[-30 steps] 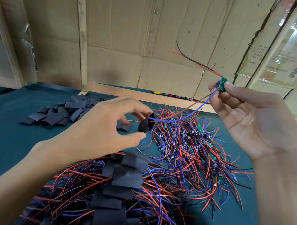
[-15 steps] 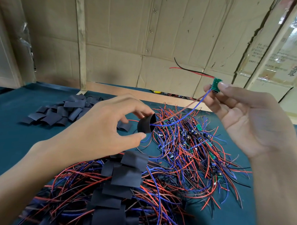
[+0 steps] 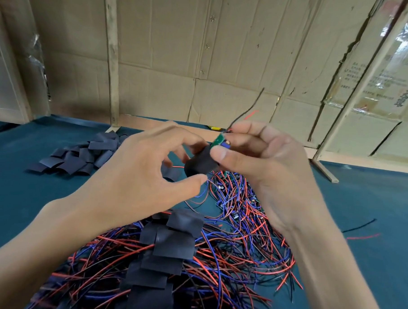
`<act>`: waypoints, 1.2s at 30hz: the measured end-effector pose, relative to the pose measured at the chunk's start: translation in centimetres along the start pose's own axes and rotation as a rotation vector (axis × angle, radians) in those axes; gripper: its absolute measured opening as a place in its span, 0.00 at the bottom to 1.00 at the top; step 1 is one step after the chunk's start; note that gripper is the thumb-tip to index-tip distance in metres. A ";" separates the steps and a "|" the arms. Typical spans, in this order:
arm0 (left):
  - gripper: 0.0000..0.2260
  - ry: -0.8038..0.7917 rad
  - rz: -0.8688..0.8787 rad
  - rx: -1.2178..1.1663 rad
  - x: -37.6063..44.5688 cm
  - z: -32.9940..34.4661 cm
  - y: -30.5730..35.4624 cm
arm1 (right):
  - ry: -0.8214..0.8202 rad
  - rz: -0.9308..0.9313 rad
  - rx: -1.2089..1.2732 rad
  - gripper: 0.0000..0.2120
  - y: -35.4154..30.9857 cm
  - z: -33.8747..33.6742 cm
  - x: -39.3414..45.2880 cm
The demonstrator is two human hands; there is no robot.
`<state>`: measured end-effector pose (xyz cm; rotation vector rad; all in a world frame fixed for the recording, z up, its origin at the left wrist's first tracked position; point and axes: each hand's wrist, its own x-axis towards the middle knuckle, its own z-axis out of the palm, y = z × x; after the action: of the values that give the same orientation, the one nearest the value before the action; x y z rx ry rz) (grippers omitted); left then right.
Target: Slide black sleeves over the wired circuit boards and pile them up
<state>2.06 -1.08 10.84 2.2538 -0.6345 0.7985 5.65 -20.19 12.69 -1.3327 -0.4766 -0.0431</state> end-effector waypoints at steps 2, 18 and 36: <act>0.16 0.008 0.000 0.012 0.1 -0.1 -0.1 | -0.014 -0.017 -0.027 0.19 0.5 0.3 0.0; 0.14 -0.082 0.015 -0.011 -0.1 -0.1 -0.7 | -0.302 0.109 -0.056 0.14 0.2 -1.6 0.0; 0.14 -0.148 -0.100 -0.210 0.0 -0.3 -1.1 | -0.122 -0.158 0.000 0.17 2.2 -1.2 0.7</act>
<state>2.61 -0.16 10.55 2.1454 -0.6374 0.4953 7.34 -20.63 10.72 -1.3000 -0.6852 -0.0928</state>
